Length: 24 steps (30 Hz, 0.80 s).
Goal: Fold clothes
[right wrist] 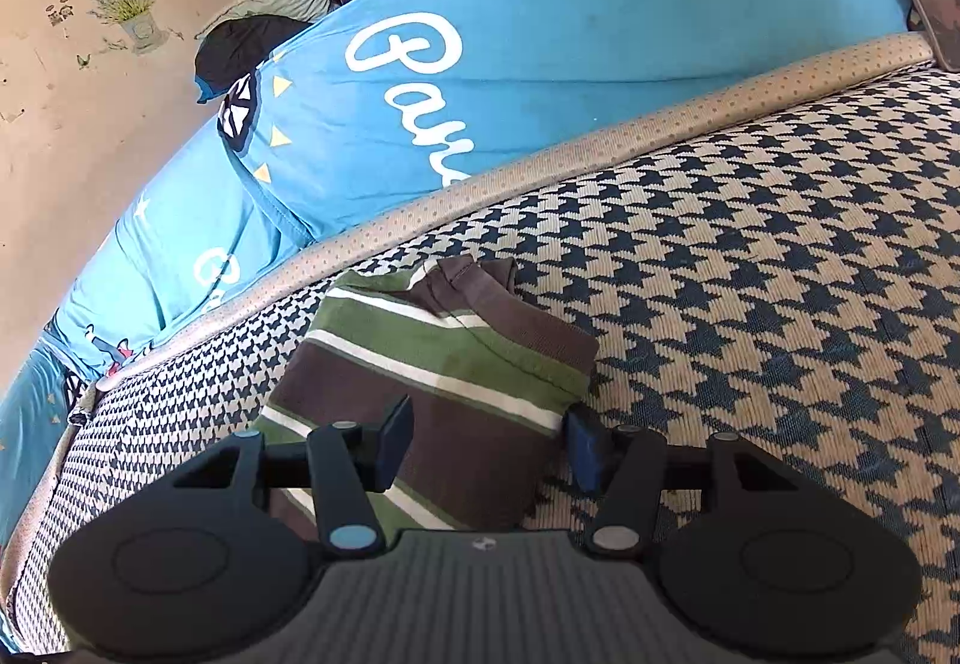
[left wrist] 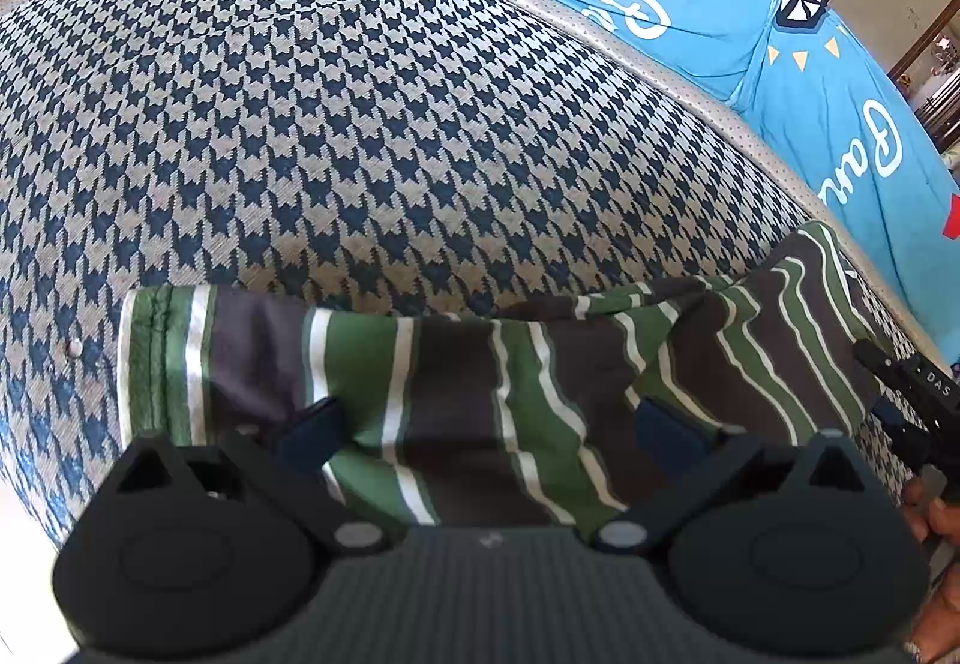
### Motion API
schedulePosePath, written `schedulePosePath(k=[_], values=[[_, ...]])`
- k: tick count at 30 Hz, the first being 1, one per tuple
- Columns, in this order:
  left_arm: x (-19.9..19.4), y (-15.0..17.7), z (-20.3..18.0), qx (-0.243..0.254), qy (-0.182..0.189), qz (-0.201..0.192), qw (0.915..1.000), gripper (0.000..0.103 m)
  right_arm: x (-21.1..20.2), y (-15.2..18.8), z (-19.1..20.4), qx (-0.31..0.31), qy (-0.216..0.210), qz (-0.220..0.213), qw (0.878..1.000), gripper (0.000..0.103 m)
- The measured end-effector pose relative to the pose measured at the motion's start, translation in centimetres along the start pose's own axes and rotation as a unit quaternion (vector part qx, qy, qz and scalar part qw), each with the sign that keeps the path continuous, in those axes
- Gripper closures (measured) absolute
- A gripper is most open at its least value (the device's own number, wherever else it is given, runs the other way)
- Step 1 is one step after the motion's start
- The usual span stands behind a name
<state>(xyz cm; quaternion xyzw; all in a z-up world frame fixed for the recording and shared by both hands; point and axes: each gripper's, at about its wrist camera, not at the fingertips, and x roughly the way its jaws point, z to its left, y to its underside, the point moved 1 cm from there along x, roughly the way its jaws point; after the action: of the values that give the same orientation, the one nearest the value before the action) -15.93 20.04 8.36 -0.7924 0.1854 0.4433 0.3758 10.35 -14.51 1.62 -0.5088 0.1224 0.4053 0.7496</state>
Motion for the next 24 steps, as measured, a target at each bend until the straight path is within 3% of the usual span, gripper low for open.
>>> schedulePosePath(k=[2,6,17,24], values=[[-0.1,0.0,0.2,0.0,0.001,0.001,1.0,0.0,0.3,-0.2,-0.1,-0.002,-0.003,-0.005,1.0,0.057],[-0.1,0.0,0.3,0.0,0.001,0.002,1.0,0.0,0.5,-0.5,-0.7,0.004,-0.003,-0.008,1.0,0.082],[0.0,0.0,0.1,0.003,-0.001,0.006,1.0,0.0,1.2,-0.5,-0.4,-0.008,0.002,-0.021,1.0,0.08],[0.3,-0.1,-0.2,0.005,-0.004,0.007,1.0,0.0,1.3,-0.5,0.7,-0.038,0.02,-0.024,0.999,0.09]])
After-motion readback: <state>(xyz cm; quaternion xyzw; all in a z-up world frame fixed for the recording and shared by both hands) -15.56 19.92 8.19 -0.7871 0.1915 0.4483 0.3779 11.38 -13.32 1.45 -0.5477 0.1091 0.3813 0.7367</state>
